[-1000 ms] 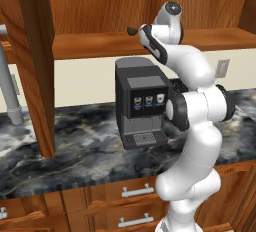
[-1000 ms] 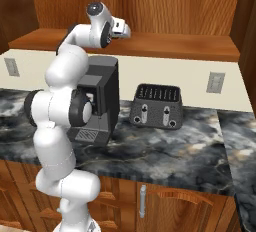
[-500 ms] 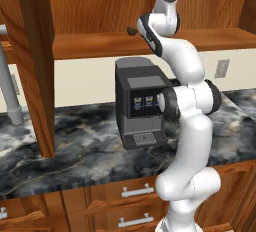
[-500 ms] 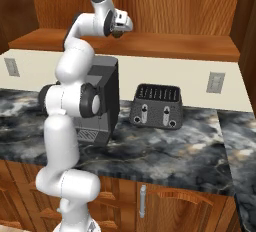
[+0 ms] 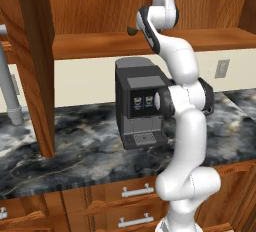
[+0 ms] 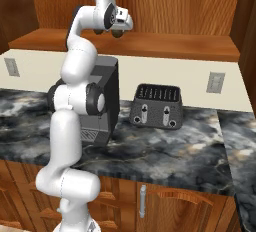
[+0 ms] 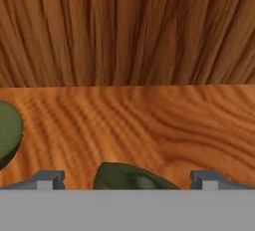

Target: Pick the kiwis from the cabinet and place them in one bowl. Pick the pear from the sink and place it in the other bowl.

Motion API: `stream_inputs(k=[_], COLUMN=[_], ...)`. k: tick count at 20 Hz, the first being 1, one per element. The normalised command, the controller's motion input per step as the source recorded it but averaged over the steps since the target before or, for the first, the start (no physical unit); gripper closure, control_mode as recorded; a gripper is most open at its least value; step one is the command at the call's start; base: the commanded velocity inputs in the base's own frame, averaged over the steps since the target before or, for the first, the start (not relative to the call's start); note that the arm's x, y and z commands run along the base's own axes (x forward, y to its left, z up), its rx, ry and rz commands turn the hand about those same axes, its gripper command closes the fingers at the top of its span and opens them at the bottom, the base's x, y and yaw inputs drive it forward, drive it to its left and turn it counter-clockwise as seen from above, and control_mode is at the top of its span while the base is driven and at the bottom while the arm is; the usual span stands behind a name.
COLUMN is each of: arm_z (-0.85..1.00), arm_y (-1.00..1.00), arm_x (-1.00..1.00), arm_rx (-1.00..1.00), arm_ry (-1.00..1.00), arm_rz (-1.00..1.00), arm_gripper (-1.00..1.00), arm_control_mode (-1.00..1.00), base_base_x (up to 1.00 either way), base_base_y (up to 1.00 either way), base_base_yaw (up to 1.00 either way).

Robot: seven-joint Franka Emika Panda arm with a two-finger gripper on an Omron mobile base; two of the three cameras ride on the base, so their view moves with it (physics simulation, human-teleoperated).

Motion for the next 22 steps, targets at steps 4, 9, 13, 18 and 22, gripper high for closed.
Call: stream_inputs(k=[4,9,13,18,22], arm_z=[-0.54,-0.47,-0.41,-0.26,-0.2], arm_y=[0.0,0.0,0.0,0.0,0.0], arm_x=[-0.02,0.0,0.0,0.0,0.0], arm_rx=[0.0,0.0,0.0,0.0,0.0], arm_ry=[-0.01,-0.04,-0.08,-0.06,-0.04], arm_rz=[0.0,0.0,0.0,0.0,0.0], arm_gripper=[-1.0,-1.0,-1.0,-1.0,-1.0], arm_control_mode=[-1.0,-1.0,-1.0,-1.0,-1.0], base_base_x=[0.0,0.0,0.0,0.0,0.0], base_base_y=[0.0,0.0,0.0,0.0,0.0], base_base_yaw=[0.0,0.0,0.0,0.0,0.0])
